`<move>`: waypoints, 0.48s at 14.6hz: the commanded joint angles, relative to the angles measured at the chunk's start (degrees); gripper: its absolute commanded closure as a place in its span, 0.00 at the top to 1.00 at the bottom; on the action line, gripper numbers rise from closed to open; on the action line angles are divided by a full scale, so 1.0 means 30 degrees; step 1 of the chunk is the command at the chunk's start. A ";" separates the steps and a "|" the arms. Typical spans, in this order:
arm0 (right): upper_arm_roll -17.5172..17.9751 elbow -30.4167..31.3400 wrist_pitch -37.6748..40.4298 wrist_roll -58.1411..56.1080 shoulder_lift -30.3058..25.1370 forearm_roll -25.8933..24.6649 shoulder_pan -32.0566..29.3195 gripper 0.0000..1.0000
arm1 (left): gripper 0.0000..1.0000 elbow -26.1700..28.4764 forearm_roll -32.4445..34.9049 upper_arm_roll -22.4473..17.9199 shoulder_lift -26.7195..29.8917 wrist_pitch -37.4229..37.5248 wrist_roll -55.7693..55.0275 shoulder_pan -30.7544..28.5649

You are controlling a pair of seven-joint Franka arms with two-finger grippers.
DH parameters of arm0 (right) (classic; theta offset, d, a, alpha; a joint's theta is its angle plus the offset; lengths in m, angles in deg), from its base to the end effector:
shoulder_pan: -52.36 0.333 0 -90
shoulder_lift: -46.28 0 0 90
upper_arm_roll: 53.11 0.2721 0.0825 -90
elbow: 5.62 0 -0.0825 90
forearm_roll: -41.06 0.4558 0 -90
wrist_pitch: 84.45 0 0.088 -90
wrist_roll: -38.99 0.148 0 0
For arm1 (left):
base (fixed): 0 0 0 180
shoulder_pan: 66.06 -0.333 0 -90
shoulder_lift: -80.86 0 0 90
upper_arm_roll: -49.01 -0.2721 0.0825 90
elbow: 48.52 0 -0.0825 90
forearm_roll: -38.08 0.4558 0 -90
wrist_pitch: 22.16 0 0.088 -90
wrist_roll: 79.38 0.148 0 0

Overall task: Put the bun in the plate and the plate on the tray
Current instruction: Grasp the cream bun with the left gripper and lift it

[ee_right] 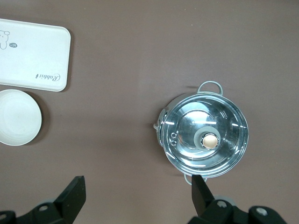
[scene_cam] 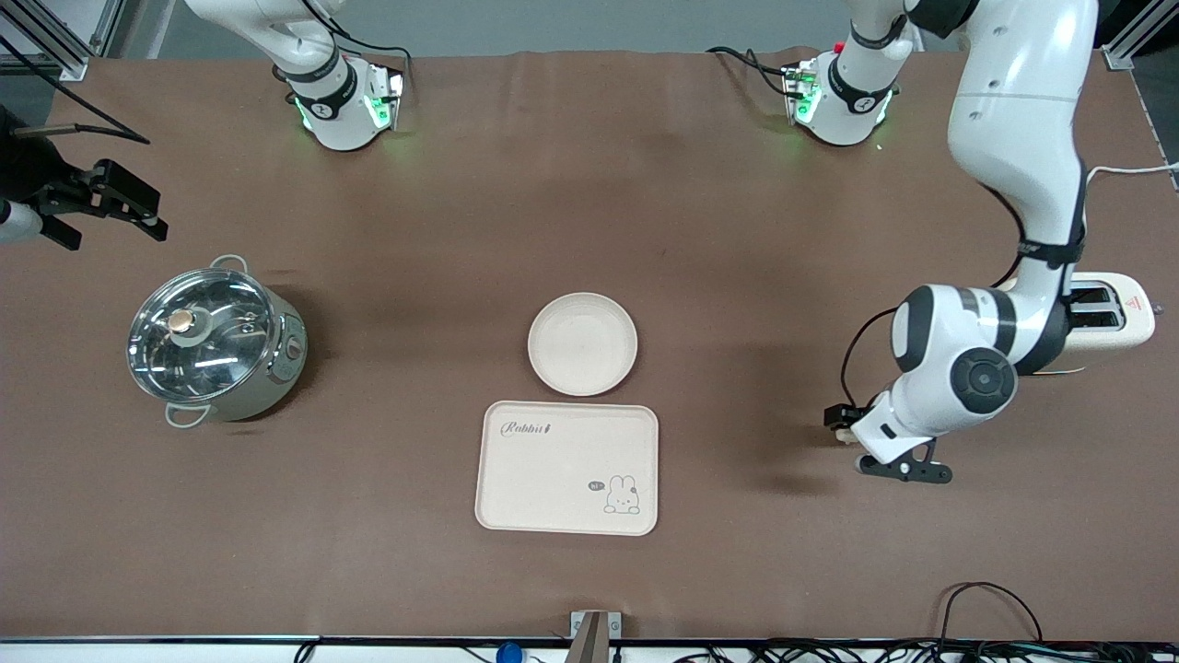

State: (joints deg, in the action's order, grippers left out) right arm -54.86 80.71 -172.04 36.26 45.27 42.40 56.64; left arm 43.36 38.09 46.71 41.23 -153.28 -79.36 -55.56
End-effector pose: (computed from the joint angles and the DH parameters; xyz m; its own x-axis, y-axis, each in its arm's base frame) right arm 0.6183 0.0307 0.5816 0.9949 0.0926 0.0407 0.0935 -0.9954 -0.0219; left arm 0.7127 -0.1034 0.1014 0.9884 -0.1520 -0.0064 -0.1522 -0.9880 -0.0257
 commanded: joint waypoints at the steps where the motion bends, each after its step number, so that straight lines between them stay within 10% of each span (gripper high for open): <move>1: -0.0033 0.0080 -0.0041 0.0090 -0.0131 0.0199 0.0008 1.00 | 1.00 0.1010 -0.0299 -0.0022 0.0347 -0.0853 0.0053 -0.0100; 4: -0.0063 0.0109 -0.0070 0.0090 -0.0131 0.0199 -0.0168 1.00 | 0.88 0.2619 -0.1440 0.0241 0.0376 -0.3250 -0.0240 -0.0246; 7: -0.0092 0.0080 -0.0070 0.0090 -0.0131 0.0111 -0.0226 1.00 | 0.40 0.3181 -0.1500 0.0387 0.0493 -0.3814 -0.0066 -0.0216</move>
State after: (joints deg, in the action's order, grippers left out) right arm -55.19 80.71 -172.05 36.28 45.26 42.40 56.46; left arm 50.48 34.35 47.10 40.76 -163.46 -79.61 -55.86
